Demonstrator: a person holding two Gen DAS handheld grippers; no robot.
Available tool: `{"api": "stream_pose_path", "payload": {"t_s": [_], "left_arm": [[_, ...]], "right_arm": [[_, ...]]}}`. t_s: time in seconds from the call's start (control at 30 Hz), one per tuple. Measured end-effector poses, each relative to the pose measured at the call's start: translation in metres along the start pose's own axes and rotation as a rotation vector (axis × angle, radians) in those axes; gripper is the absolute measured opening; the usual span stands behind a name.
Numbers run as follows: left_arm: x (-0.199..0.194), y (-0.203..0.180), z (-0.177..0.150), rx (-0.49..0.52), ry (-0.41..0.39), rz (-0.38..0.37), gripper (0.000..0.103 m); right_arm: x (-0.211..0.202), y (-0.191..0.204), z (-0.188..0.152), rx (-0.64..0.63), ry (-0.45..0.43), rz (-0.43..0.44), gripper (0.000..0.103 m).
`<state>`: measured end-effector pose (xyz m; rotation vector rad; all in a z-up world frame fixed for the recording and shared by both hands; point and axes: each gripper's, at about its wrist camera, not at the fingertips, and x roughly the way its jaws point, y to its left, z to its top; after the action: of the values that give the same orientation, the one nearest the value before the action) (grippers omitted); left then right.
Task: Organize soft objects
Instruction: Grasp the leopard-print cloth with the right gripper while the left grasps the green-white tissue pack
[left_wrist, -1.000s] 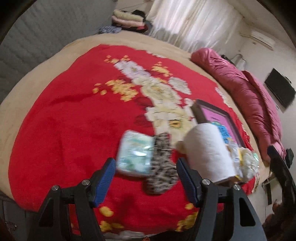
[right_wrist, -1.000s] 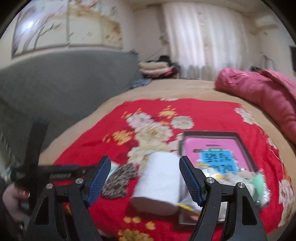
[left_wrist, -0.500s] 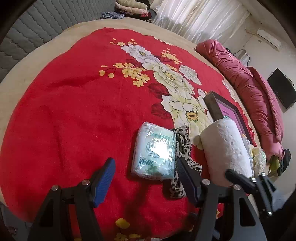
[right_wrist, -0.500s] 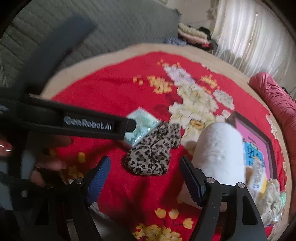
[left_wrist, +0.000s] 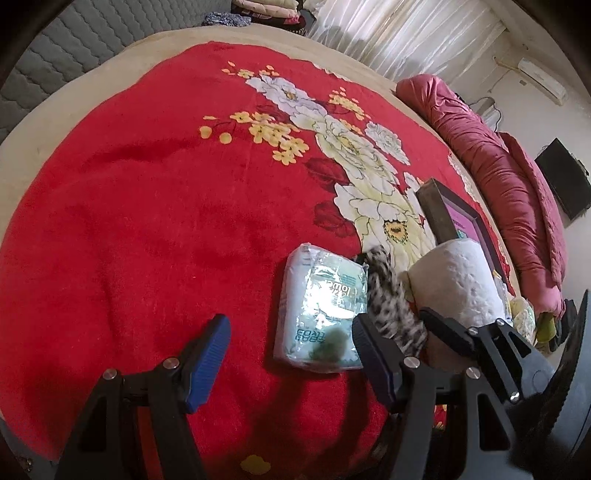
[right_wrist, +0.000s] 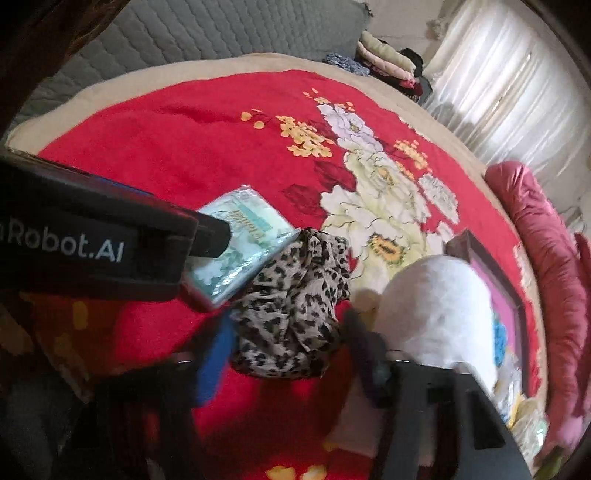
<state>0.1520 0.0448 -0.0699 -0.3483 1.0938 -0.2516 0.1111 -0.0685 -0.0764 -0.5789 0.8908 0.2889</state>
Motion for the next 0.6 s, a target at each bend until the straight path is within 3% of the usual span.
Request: {"api": "stream_pose_path", "payload": {"t_s": [0.03, 0.07, 0.13, 0.3, 0.53, 0.6], "left_arm": [[0.002, 0.000, 0.001, 0.002, 0.007, -0.005, 0.067], [0.004, -0.001, 0.001, 0.005, 0.014, -0.012, 0.067], [0.006, -0.004, 0.002, 0.017, 0.016, -0.016, 0.067], [0.016, -0.016, 0.005, 0.055, 0.025, 0.005, 0.068], [0.037, -0.035, 0.010, 0.121, 0.021, 0.103, 0.068], [0.042, -0.046, 0.008, 0.188, 0.012, 0.141, 0.058]], "right_arm": [[0.001, -0.002, 0.001, -0.020, 0.003, -0.016, 0.028], [0.002, -0.004, 0.001, -0.030, 0.002, -0.025, 0.020], [0.000, -0.014, 0.001, -0.014, -0.011, -0.024, 0.017], [-0.022, -0.052, -0.001, 0.089, -0.100, -0.027, 0.016], [-0.061, -0.086, -0.009, 0.207, -0.225, -0.037, 0.016], [-0.073, -0.094, -0.013, 0.236, -0.255, -0.055, 0.016]]}}
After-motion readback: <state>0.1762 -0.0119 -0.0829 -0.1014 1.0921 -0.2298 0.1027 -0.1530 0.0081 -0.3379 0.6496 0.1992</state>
